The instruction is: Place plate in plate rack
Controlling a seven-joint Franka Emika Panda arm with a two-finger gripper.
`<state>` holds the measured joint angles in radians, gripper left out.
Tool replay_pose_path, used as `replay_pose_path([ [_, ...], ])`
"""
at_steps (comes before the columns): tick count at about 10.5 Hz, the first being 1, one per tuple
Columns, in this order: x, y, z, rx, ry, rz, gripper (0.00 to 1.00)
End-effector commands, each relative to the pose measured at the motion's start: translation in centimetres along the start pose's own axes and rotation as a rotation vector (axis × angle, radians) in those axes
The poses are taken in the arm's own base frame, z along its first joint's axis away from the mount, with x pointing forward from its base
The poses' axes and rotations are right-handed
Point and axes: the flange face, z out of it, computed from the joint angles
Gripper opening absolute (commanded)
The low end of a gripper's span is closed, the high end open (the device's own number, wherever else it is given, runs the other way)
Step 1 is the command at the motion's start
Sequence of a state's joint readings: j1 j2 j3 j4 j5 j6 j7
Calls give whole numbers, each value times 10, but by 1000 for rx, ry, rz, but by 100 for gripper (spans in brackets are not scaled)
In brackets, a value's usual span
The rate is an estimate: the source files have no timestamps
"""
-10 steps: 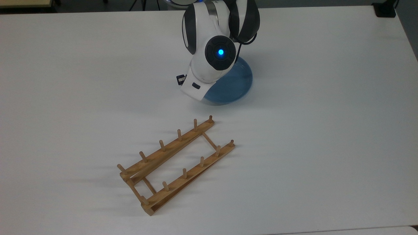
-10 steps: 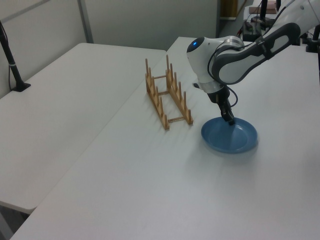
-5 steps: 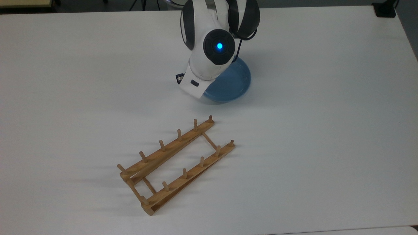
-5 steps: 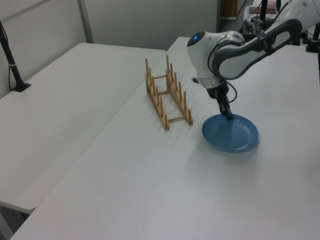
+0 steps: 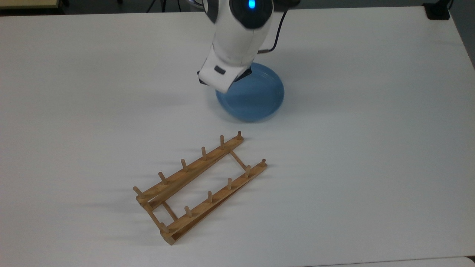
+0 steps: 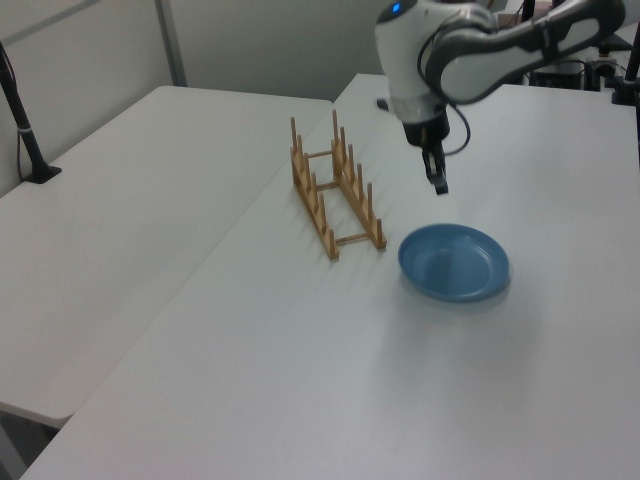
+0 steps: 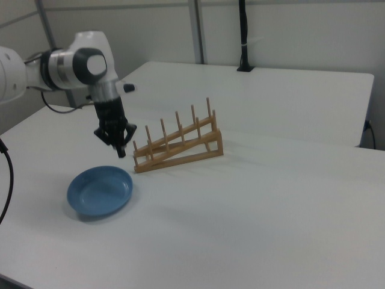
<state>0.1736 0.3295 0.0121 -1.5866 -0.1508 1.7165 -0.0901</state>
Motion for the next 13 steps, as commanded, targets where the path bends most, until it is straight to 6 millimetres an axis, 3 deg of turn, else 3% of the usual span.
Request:
replay_pose_path([
  [1, -9, 10, -52, -30, 74, 29, 0],
  [2, -6, 9, -37, -27, 47, 25, 2],
  [3, -3, 5, -5, -21, -7, 16, 7],
  [4, -4, 3, 12, -17, -39, 10, 17],
  [6, -7, 10, 35, 6, -56, 27, 41],
  [8, -9, 20, 51, 55, -41, 60, 71],
  [10, -10, 23, 64, 95, -20, 100, 77],
  [13, -23, 16, 96, 99, 0, 104, 73],
])
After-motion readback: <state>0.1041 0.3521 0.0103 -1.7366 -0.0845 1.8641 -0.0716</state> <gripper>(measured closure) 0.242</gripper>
